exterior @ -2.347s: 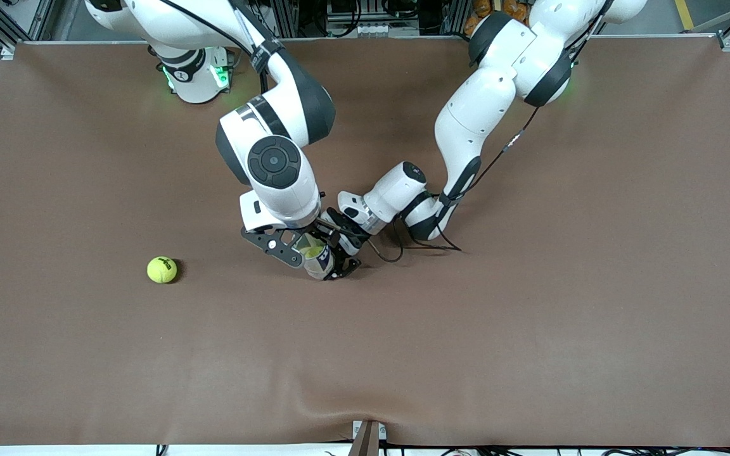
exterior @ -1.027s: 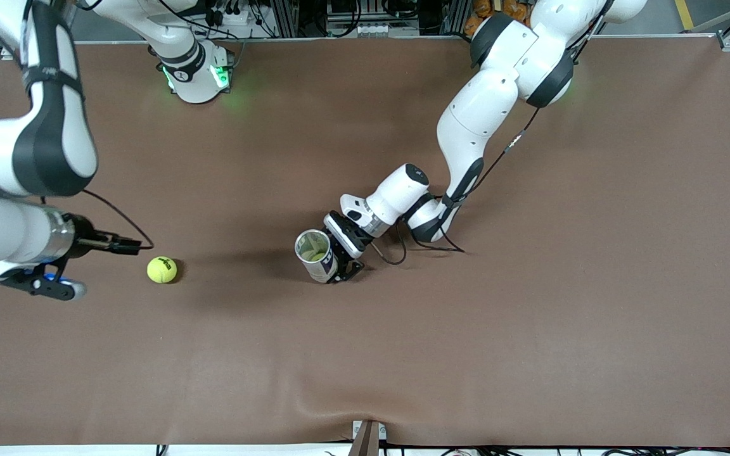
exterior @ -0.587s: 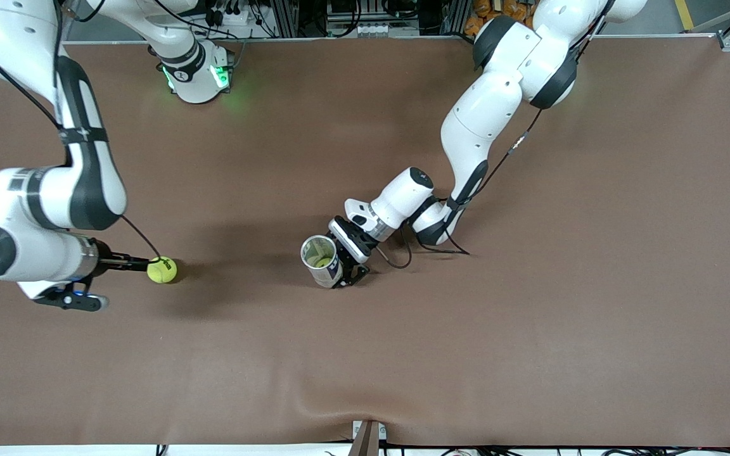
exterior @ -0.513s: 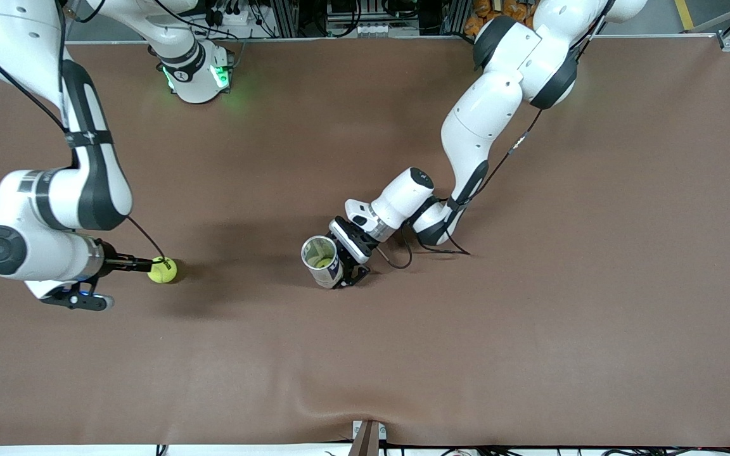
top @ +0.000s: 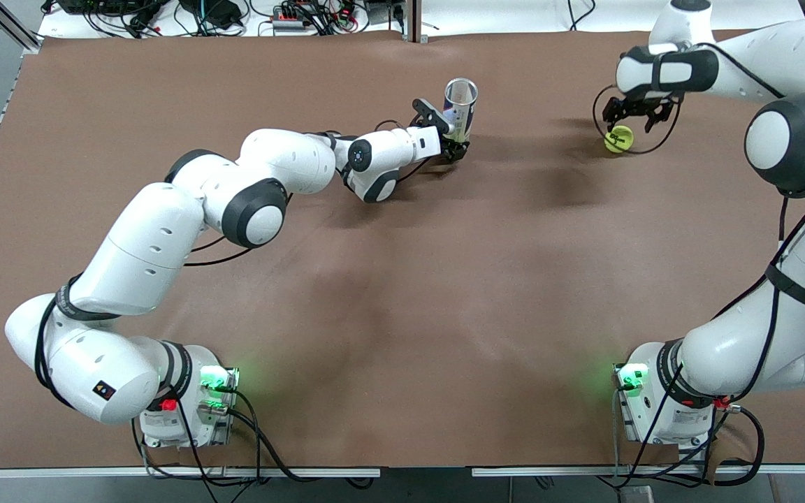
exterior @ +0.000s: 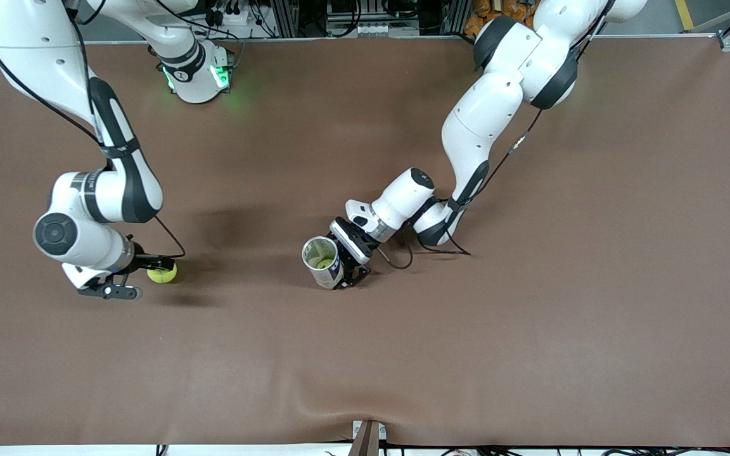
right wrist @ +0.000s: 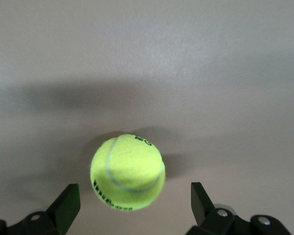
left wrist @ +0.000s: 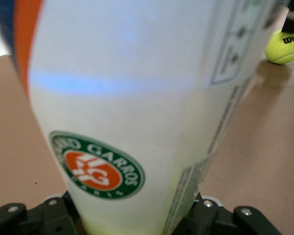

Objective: Insert tennis ball vertically with right arm
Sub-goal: 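Grasp the second ball with the right gripper and lift it, then carry the second ball over the can and lower it in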

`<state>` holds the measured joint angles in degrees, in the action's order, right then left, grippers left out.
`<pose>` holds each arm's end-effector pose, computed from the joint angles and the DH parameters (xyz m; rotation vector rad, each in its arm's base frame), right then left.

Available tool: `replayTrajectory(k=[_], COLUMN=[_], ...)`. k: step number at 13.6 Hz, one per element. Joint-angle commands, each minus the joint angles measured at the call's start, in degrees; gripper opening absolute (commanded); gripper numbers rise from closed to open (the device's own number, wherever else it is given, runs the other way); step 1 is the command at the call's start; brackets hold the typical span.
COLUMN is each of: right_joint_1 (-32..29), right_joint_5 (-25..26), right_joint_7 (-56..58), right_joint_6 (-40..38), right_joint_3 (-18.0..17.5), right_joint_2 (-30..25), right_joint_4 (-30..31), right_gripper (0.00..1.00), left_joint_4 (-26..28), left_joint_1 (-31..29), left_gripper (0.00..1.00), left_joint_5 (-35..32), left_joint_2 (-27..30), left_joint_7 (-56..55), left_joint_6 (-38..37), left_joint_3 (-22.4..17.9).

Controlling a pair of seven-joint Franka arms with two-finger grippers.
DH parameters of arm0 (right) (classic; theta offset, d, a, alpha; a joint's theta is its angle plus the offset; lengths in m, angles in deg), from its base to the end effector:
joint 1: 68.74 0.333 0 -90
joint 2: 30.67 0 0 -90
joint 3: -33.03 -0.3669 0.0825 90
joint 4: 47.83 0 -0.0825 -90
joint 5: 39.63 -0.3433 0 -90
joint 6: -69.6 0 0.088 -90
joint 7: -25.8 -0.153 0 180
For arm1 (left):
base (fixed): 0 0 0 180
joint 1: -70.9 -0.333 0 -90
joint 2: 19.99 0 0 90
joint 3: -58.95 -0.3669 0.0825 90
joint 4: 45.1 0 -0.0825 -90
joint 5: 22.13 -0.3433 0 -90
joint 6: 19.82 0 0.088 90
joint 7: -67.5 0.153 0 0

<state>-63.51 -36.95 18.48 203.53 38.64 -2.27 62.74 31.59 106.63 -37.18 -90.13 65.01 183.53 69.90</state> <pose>0.6091 -0.0029 0.2530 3.0516 -0.1386 -0.1243 0.5738 -0.5669 0.1388 2.1862 -0.9850 1.1689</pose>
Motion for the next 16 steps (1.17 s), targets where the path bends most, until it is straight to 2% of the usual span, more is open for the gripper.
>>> replayTrajectory(k=[1,5,6,7,8,9,13,16], right_joint_1=[-0.49,-0.58,-0.49,-0.58,-0.58,-0.58,-0.05,0.21], right_joint_5=[1.01,0.66,0.57,0.57,0.57,0.57,0.57,0.48], right_joint_7=[0.64,0.47,0.47,0.47,0.47,0.47,-0.06,-0.15], right_joint_6=[3.61,5.45,5.55,5.55,5.55,5.46,2.14,-9.52], right_joint_3=[-0.51,-0.60,-0.60,-0.60,-0.60,-0.60,-0.60,-0.87], right_joint_2=[1.39,2.35,2.44,2.44,2.44,2.44,0.52,-3.17], right_joint_4=[1.22,1.13,1.13,1.13,1.13,1.13,0.17,-4.82], right_gripper=[1.00,1.00,0.91,0.50,0.19,0.03,0.00,0.00], left_joint_4=[0.74,0.83,0.83,0.83,0.83,0.74,0.74,0.74], left_joint_1=[0.22,1.27,1.53,1.62,1.88,2.24,2.85,3.56], left_gripper=[0.81,0.81,0.81,0.81,0.81,0.81,0.81,0.81], left_joint_5=[0.38,0.73,0.81,0.82,0.82,0.90,0.99,1.51], left_joint_2=[-0.79,-0.79,-0.79,-0.70,-0.70,-0.70,-0.70,-0.70], left_joint_7=[0.20,0.03,0.03,0.03,-0.06,-0.06,-0.15,-0.15], left_joint_6=[0.20,0.20,0.29,0.29,0.29,0.29,0.29,0.29], left_joint_3=[-0.49,-0.49,-0.49,-0.40,-0.31,-0.22,0.21,0.22])
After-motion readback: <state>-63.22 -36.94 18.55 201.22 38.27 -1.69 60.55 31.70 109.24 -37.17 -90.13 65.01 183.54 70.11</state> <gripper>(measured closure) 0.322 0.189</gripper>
